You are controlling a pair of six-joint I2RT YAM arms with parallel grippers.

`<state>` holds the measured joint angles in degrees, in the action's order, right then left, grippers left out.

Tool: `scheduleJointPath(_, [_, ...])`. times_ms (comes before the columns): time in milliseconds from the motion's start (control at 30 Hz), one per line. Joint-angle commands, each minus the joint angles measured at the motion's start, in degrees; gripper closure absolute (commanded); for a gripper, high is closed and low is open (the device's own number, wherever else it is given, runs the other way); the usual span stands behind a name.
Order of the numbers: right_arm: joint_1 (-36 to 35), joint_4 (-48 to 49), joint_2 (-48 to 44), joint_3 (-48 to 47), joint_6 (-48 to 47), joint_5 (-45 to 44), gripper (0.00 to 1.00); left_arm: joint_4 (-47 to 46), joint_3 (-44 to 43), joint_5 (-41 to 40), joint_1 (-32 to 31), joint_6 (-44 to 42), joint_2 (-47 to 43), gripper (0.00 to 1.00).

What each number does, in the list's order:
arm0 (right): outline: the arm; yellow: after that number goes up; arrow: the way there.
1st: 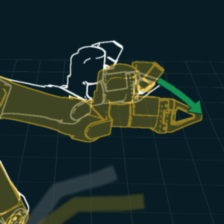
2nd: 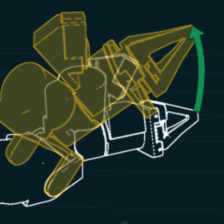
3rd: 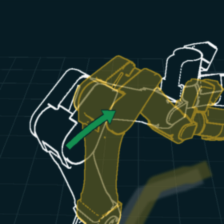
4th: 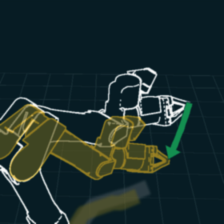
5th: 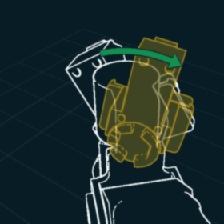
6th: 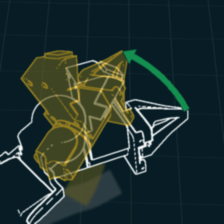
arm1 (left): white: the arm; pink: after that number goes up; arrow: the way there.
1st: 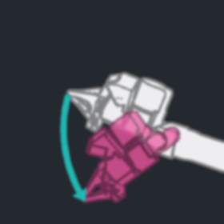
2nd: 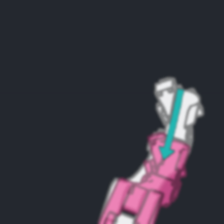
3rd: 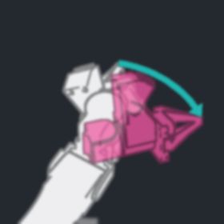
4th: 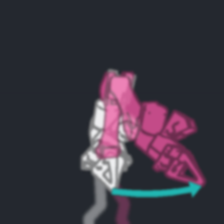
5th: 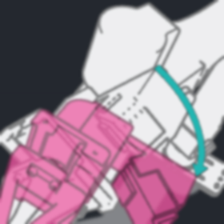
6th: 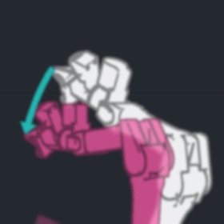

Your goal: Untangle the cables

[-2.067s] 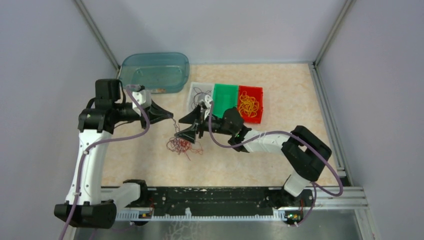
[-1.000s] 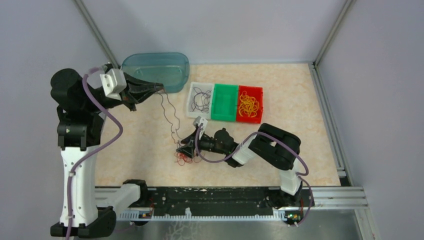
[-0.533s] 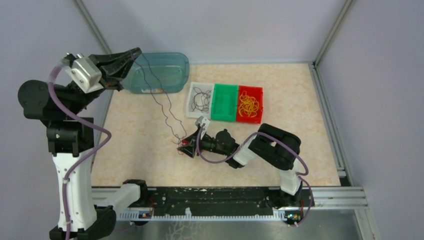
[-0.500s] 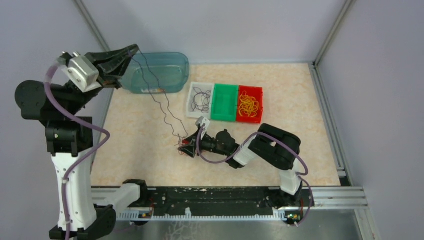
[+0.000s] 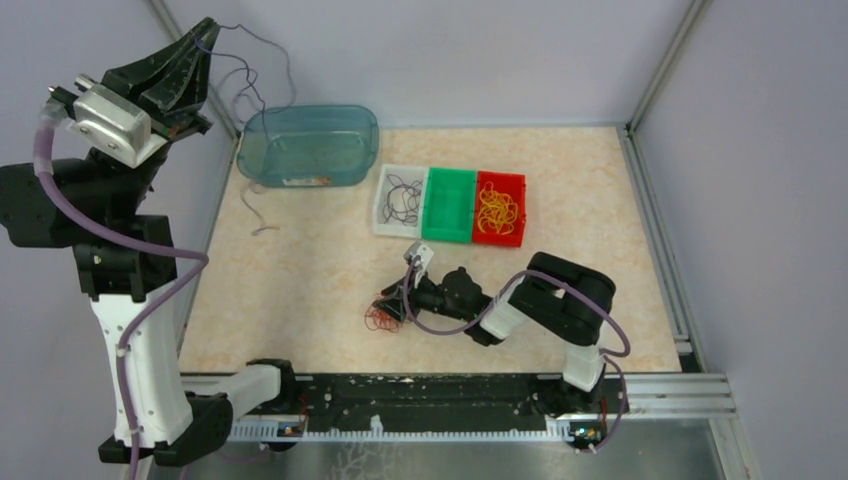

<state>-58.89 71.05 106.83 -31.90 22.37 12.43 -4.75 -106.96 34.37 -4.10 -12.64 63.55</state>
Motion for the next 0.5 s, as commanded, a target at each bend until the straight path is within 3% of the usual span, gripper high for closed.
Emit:
scheduleJointPath(0, [-0.6, 1.0, -5.8, 0.8, -2.7, -2.1, 0.56, -1.6, -1.2, -2.6, -0.1, -1.6, 0.8, 1.0])
scheduleJointPath(167, [-0.6, 2.9, -9.2, 1.1, -3.0, -2.0, 0.44, 0.9, 0.1, 0.1, -0.2, -1.5, 0.7, 1.0])
scheduleJointPath(467, [-0.6, -7.2, -25.2, -5.6, -7.2, 0.2, 0.28, 10.1, 3.4, 11.2, -0.2, -3.0, -0.7, 1.0])
